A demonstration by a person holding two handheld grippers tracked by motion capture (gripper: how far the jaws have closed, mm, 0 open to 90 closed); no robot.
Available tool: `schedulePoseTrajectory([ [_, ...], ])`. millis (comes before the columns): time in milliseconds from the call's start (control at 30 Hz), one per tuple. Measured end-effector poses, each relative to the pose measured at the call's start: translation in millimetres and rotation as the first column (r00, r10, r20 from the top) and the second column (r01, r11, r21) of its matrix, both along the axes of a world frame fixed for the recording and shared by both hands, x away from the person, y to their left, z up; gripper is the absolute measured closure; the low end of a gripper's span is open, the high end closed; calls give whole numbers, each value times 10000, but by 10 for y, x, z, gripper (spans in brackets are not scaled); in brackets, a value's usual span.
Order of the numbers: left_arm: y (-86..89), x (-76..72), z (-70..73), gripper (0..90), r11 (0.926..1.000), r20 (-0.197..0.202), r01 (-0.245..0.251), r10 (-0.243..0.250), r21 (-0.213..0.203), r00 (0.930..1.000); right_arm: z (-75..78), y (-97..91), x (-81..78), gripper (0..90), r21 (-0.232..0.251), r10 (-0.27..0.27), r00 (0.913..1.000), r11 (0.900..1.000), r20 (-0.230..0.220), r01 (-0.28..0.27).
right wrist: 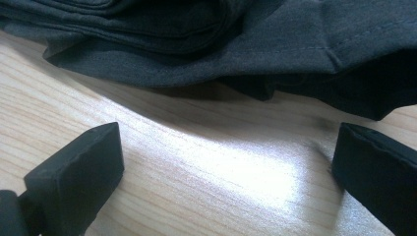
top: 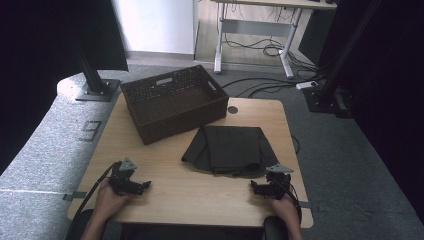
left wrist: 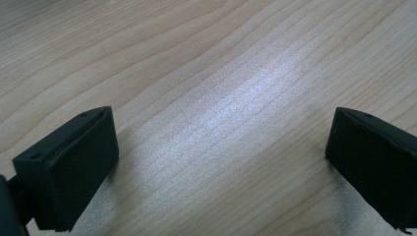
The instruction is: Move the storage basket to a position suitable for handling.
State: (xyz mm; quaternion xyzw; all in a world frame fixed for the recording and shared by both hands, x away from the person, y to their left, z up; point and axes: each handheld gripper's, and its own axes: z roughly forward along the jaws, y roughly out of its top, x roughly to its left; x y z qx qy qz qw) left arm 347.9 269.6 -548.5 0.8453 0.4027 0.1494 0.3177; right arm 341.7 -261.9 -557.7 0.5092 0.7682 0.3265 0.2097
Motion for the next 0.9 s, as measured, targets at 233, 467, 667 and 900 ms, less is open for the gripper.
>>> schedulePoseTrajectory([
  [233, -3, -9, 5, 32, 9999, 91, -69, 69, -86, 9999, 0, -7, -21, 0, 0, 290, 9996, 9996, 5, -290],
  [467, -5, -8, 5, 39, 9999, 94, -84, 85, -103, 9999, 12, -8, -35, 0, -70, 441, 9989, 9990, -126, -442],
  [667, -37, 8, 16, 15, 9997, -98, -236, 236, -76, 9997, 26, -9, -35, 0, -106, 571, 9980, 9983, -273, -574],
  [900, -71, 60, 91, 48, 9977, -304, -269, 251, -619, 9992, 119, -34, -49, 3, -132, 797, 9960, 9967, -394, -803],
])
